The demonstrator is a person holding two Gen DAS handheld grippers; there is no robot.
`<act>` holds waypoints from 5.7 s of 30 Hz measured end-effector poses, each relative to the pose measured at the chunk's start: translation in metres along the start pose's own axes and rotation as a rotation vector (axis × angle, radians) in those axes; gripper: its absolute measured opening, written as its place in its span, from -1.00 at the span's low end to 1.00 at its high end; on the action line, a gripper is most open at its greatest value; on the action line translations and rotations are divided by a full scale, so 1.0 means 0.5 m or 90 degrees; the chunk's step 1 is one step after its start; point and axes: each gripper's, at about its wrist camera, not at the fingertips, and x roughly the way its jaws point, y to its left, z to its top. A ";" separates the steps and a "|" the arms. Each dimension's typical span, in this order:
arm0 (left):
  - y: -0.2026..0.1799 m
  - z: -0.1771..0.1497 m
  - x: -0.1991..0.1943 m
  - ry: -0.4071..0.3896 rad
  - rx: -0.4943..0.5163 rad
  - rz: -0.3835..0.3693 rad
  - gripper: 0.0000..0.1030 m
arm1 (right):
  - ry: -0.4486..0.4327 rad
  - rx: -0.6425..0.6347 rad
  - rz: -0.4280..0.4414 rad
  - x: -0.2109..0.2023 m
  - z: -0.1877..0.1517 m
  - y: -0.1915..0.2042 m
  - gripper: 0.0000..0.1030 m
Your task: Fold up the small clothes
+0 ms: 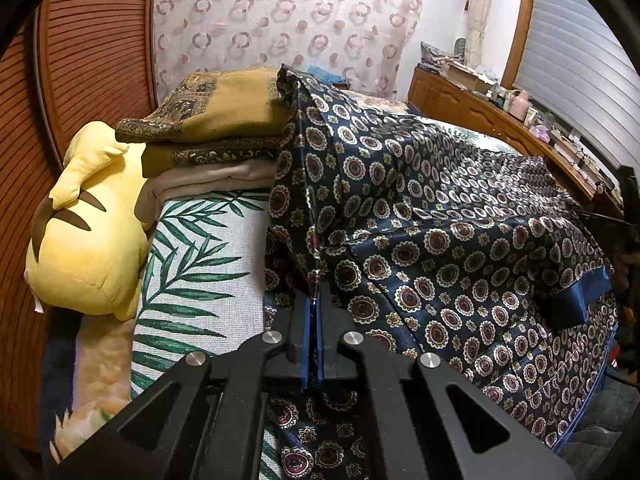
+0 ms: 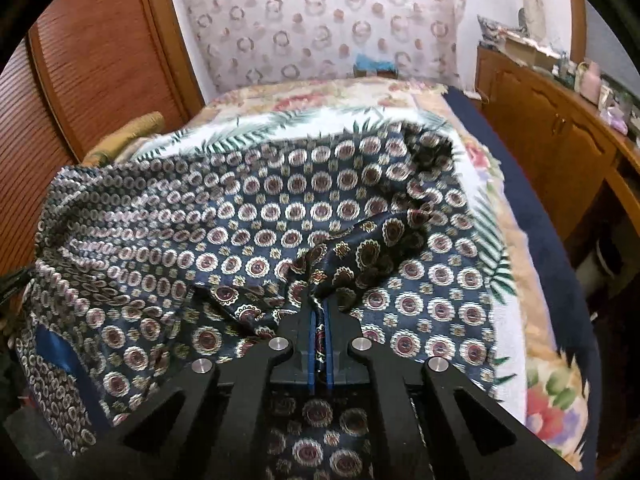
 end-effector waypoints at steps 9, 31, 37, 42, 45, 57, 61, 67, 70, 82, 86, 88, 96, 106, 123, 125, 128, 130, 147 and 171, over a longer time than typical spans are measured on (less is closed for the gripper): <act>0.002 0.023 -0.059 -0.048 -0.005 -0.027 -0.97 | -0.039 0.021 0.001 -0.133 -0.083 -0.049 -0.97; 0.030 -0.010 -0.099 -0.042 -0.015 -0.008 -0.97 | -0.072 -0.010 -0.059 -0.104 -0.006 -0.053 -0.10; 0.020 -0.006 -0.075 -0.026 -0.015 0.000 -0.97 | -0.018 -0.039 -0.068 0.049 0.101 -0.076 -0.10; 0.012 0.000 -0.062 -0.023 -0.018 -0.017 -0.86 | 0.045 -0.016 -0.071 0.151 0.192 -0.116 -0.10; 0.004 0.003 -0.060 -0.026 -0.011 -0.019 -0.58 | 0.082 0.004 -0.084 0.204 0.232 -0.130 -0.15; 0.006 -0.015 -0.059 -0.012 -0.005 -0.009 -0.20 | 0.007 -0.034 -0.143 0.154 0.253 -0.091 -0.22; 0.004 -0.031 -0.070 -0.013 -0.010 -0.019 -0.20 | -0.014 -0.049 -0.125 0.105 0.195 -0.078 0.10; -0.008 -0.053 -0.068 0.003 -0.006 -0.026 -0.20 | -0.005 -0.054 -0.102 0.008 0.056 -0.070 0.12; -0.023 -0.059 -0.070 0.000 0.012 -0.037 -0.21 | 0.009 -0.054 -0.100 -0.029 0.011 -0.077 0.11; -0.063 -0.024 -0.117 -0.037 0.047 -0.048 -0.98 | 0.036 -0.068 -0.075 -0.100 -0.069 -0.080 -0.85; -0.047 0.002 -0.170 -0.065 0.037 -0.038 -0.98 | 0.011 -0.081 -0.065 -0.140 -0.069 -0.077 -0.98; -0.039 0.013 -0.189 -0.066 0.044 -0.020 -0.98 | -0.004 -0.086 -0.080 -0.168 -0.060 -0.077 -0.98; -0.022 0.008 -0.195 -0.040 0.035 -0.011 -0.85 | -0.025 -0.093 -0.085 -0.261 -0.048 -0.077 -0.98; 0.001 -0.029 -0.137 -0.011 0.013 0.018 -0.14 | -0.047 -0.106 -0.083 -0.218 -0.025 -0.012 0.22; 0.002 -0.092 -0.084 0.035 -0.004 0.037 -0.14 | -0.011 -0.196 0.060 -0.001 0.002 0.212 0.27; -0.003 -0.094 -0.084 0.033 0.005 0.045 -0.14 | -0.003 -0.208 0.065 0.018 0.002 0.226 0.27; -0.004 -0.094 -0.084 0.032 0.006 0.046 -0.14 | 0.008 -0.217 0.066 0.044 -0.002 0.239 0.27; -0.003 -0.095 -0.084 0.032 0.005 0.045 -0.14 | 0.016 -0.219 0.061 0.070 -0.006 0.246 0.27; -0.005 -0.092 -0.084 0.033 -0.002 -0.003 -0.84 | -0.009 -0.211 0.060 0.085 -0.044 0.240 0.42; -0.243 0.159 -0.179 -0.187 0.130 -0.207 -0.94 | -0.067 -0.159 0.023 -0.042 -0.032 0.195 0.43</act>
